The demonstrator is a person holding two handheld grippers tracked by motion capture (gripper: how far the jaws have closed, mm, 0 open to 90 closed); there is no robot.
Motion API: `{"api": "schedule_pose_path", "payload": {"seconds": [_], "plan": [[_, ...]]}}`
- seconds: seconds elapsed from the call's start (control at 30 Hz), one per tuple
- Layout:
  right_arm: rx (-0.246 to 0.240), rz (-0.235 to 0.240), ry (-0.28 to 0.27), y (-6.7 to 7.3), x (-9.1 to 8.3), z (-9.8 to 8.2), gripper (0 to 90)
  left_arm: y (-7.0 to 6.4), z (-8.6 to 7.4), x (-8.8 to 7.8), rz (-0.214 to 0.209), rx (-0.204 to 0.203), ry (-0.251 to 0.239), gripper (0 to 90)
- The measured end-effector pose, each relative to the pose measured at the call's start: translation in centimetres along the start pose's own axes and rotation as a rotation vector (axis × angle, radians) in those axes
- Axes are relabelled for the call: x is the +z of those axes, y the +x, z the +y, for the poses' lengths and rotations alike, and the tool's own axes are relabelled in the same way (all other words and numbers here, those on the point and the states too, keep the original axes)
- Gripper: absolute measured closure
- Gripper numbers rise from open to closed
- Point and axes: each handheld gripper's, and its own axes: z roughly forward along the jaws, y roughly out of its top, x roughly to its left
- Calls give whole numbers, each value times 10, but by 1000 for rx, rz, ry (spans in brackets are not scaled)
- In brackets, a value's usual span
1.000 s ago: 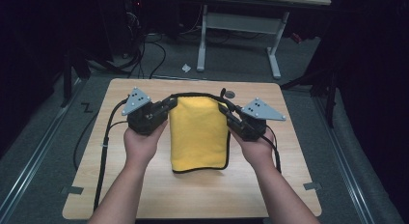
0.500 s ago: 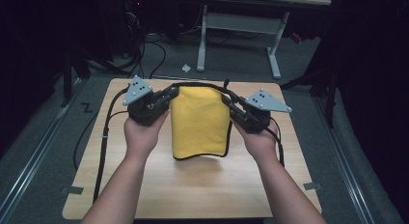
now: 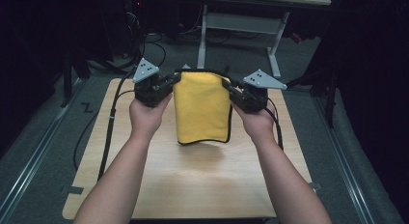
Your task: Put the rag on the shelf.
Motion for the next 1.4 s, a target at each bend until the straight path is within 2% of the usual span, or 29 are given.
{"api": "schedule_pose_path", "payload": {"seconds": [0.17,0.37,0.5,0.67,0.8,0.9,1.03,1.27,1.33,1.4], "plan": [[-4,-11,15,-10,14,4,774,6,7,13,21,17,13,834],[-5,-19,20,-23,29,6,774,17,13,32,22,29,23,831],[-1,-20,32,-35,40,3,772,22,14,45,20,57,34,823],[14,-9,44,-48,53,-4,770,32,10,62,24,33,61,820],[16,1,72,-54,64,-13,768,42,-2,77,25,18,123,821],[28,17,138,-59,74,-24,769,48,-17,86,16,-21,181,835],[18,43,178,-63,81,-38,769,54,-36,92,-6,-56,227,840],[37,50,210,-65,86,-55,768,57,-53,94,-18,-76,267,841],[51,56,224,-65,89,-58,768,59,-59,94,-22,-98,277,840],[89,64,226,-67,91,-61,768,61,-66,95,-29,-118,287,841]]}}
